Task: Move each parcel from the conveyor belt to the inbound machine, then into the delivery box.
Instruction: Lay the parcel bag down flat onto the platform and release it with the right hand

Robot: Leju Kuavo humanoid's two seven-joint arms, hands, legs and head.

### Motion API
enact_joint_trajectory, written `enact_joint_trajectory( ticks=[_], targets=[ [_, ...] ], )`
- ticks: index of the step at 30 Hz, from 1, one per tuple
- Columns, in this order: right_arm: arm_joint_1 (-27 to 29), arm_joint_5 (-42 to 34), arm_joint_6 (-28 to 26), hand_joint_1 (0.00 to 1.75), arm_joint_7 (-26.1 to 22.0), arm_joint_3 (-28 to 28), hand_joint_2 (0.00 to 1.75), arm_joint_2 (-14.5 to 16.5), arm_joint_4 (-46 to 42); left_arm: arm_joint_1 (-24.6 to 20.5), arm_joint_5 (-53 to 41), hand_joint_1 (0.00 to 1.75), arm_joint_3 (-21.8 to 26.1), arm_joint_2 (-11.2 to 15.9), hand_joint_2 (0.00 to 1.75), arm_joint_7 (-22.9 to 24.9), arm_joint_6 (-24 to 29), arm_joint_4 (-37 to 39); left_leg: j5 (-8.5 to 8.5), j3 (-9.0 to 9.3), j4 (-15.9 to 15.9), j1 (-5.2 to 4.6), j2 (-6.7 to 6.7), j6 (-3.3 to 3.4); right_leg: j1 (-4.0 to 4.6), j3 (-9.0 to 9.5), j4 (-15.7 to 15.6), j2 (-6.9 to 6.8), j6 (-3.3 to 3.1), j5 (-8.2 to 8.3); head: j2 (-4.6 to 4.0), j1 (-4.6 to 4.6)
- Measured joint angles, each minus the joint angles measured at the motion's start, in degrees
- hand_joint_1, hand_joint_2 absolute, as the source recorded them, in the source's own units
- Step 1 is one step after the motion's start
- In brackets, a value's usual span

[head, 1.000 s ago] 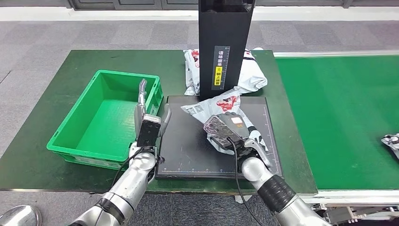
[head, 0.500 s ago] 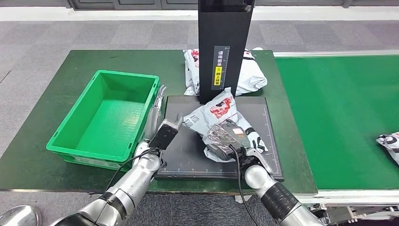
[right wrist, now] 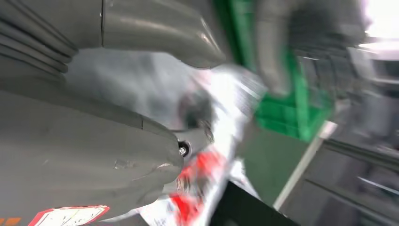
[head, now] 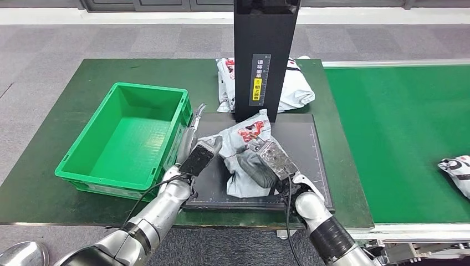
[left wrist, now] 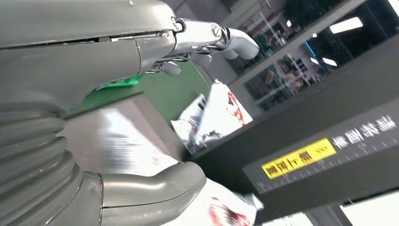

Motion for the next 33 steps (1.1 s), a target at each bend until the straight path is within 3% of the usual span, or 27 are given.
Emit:
enact_joint_trajectory(
  ticks=[8,14,16,18,19,20,22,23,28,33],
  targets=[
    [-1.57,-5.5,-4.05,0.0,-4.61,-7.51,0.0,1.3,1.06,-1.24,-5.65,0.0,-2.2,-0.71,1.75,2.41,-5.6,2.81,0.0,0.0,0.01,-0.01,-0.01,0.0,-0.01,0.02,0.0,-0.01,0.0,0.0,0.0,0.0],
    [-1.66,-5.01,-8.23,0.0,-7.41,-11.66,0.0,1.41,3.03,-1.64,-14.65,0.0,-5.91,-0.38,1.75,10.28,-7.93,5.26,0.0,0.0,0.0,-0.01,-0.02,0.0,0.0,0.01,0.0,-0.01,0.0,0.0,0.0,0.0],
    [-2.02,-4.35,-9.65,0.0,-7.71,-12.48,0.87,1.41,3.85,-1.79,-18.5,0.0,-7.84,-0.14,1.75,13.76,-8.71,6.24,0.0,0.0,0.0,0.0,-0.01,0.0,0.0,0.01,0.0,-0.01,0.0,0.0,0.0,0.0],
    [-2.52,-4.02,-10.54,0.0,-7.83,-13.1,0.87,1.41,4.59,-1.95,-20.95,0.0,-9.44,0.09,1.75,15.79,-8.89,6.98,0.0,0.0,0.0,0.0,0.0,0.0,0.0,0.02,0.0,-0.01,0.0,0.0,0.0,0.0],
    [-2.76,-4.01,-10.86,0.0,-7.85,-13.39,0.44,1.41,4.89,-2.08,-21.91,0.16,-10.11,0.18,1.75,16.69,-8.99,7.26,0.0,0.0,0.0,0.0,-0.01,0.0,0.0,0.02,0.0,-0.01,0.0,0.0,-0.01,0.0],
    [-3.01,-4.16,-11.2,0.0,-7.84,-13.68,0.0,1.39,5.25,-2.33,-23.1,0.59,-10.81,0.27,1.75,17.89,-9.33,7.63,0.0,0.01,0.0,0.0,-0.01,0.0,0.0,0.02,0.0,-0.01,0.0,0.0,0.0,0.0],
    [-3.57,-5.03,-11.96,0.0,-7.83,-14.39,0.0,1.26,6.25,-3.08,-26.81,1.47,-13.03,0.45,1.75,21.49,-11.05,8.79,0.0,0.03,0.0,0.0,-0.03,0.0,0.0,0.05,0.0,-0.02,0.0,0.0,-0.01,0.0],
    [-3.76,-5.74,-12.29,0.0,-7.83,-14.83,0.0,1.11,6.73,-3.48,-29.06,1.75,-14.4,0.57,1.75,23.55,-12.39,9.41,0.0,0.06,0.0,-0.01,-0.07,0.01,0.0,0.11,0.0,-0.05,0.01,0.0,0.0,0.0],
    [-3.52,-7.95,-13.02,0.0,-7.68,-16.58,0.0,0.2,8.01,-5.52,-34.77,1.75,-19.65,1.11,1.75,28.29,-15.2,10.97,-0.02,0.29,0.0,-0.02,-0.27,0.03,-0.01,0.43,-0.02,-0.23,0.03,-0.04,0.0,0.0],
    [-1.81,-8.09,-13.66,0.0,-6.89,-16.81,0.0,-0.12,8.08,-5.45,-30.89,1.75,-19.2,1.35,1.75,24.75,-7.11,10.86,-0.05,0.36,0.0,-0.02,-0.17,0.05,0.0,0.44,-0.03,-0.17,0.02,-0.02,0.0,0.0]
  ],
)
